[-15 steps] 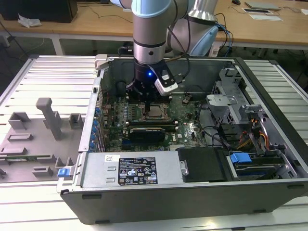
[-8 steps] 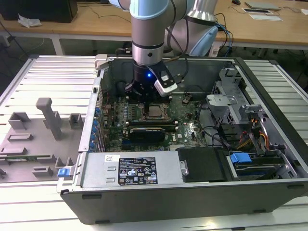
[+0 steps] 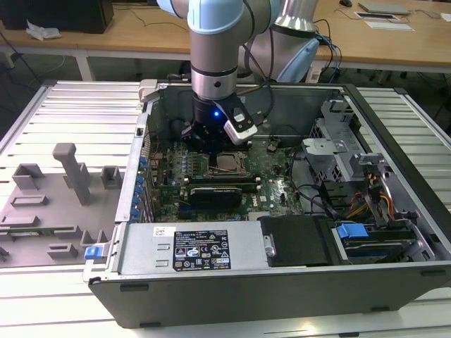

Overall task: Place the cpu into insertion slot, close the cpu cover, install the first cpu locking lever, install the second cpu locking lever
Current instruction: 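Close the cpu cover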

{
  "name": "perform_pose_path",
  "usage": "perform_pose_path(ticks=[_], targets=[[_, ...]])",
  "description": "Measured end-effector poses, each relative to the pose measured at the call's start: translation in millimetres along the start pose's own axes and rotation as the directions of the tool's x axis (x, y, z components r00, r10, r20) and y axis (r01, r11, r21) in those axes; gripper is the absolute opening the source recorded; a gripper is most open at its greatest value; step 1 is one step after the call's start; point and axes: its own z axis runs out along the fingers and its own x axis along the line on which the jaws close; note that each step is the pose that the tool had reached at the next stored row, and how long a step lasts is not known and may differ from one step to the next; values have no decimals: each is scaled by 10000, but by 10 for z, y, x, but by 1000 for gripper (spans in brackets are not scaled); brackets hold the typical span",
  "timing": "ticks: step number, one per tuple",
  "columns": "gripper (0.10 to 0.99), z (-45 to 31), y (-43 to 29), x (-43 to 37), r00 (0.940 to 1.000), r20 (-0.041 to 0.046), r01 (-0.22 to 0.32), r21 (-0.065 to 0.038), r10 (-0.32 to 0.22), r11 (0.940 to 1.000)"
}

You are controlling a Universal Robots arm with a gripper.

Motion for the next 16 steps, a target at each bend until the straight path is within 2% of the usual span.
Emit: perform_pose_path(ticks=[12, 16], targets=[[106, 1, -4, -46, 10000, 1, 48, 0, -48, 10000], [106, -74, -5, -48, 10000, 1, 50, -1, -50, 10000]])
